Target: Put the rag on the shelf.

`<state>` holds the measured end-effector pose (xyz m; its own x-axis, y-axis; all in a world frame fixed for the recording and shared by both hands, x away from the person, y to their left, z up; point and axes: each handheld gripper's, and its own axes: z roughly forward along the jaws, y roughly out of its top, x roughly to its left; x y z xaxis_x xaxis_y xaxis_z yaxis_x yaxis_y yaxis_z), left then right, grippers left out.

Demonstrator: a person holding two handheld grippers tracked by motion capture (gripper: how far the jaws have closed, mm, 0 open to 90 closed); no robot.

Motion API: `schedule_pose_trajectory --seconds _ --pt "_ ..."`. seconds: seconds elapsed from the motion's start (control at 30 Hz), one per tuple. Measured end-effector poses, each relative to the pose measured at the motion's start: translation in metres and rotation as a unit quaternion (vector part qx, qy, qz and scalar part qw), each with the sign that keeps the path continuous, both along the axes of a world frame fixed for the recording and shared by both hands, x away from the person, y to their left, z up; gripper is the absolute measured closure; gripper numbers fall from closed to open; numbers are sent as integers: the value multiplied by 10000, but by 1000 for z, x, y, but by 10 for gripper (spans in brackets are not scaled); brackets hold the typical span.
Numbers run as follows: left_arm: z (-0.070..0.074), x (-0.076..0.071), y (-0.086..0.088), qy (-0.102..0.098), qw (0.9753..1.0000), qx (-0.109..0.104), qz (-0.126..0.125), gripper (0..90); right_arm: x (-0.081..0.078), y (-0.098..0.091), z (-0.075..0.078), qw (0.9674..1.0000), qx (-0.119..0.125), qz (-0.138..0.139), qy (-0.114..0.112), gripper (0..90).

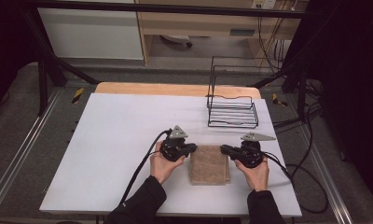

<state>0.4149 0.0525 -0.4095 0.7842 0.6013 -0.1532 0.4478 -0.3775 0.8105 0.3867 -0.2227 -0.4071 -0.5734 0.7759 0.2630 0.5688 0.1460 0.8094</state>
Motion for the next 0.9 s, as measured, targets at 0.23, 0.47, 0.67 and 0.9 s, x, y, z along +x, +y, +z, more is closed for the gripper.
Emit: schedule_pose_trajectory --seconds 0.23,0.47,0.67,0.9 --pt "9 -4 2 -125 9999 -109 2 855 -5 0 11 9998 16 -3 -203 843" --pt "20 -9 2 -295 9993 -235 -13 855 -9 -2 20 9993 32 1 -365 844" --pt "31 -12 0 -448 9985 -311 -16 857 -14 -5 31 9980 35 -27 -624 845" --pt "43 -15 -2 -612 9976 -321 -7 857 -18 -6 40 9967 27 -67 -803 846"
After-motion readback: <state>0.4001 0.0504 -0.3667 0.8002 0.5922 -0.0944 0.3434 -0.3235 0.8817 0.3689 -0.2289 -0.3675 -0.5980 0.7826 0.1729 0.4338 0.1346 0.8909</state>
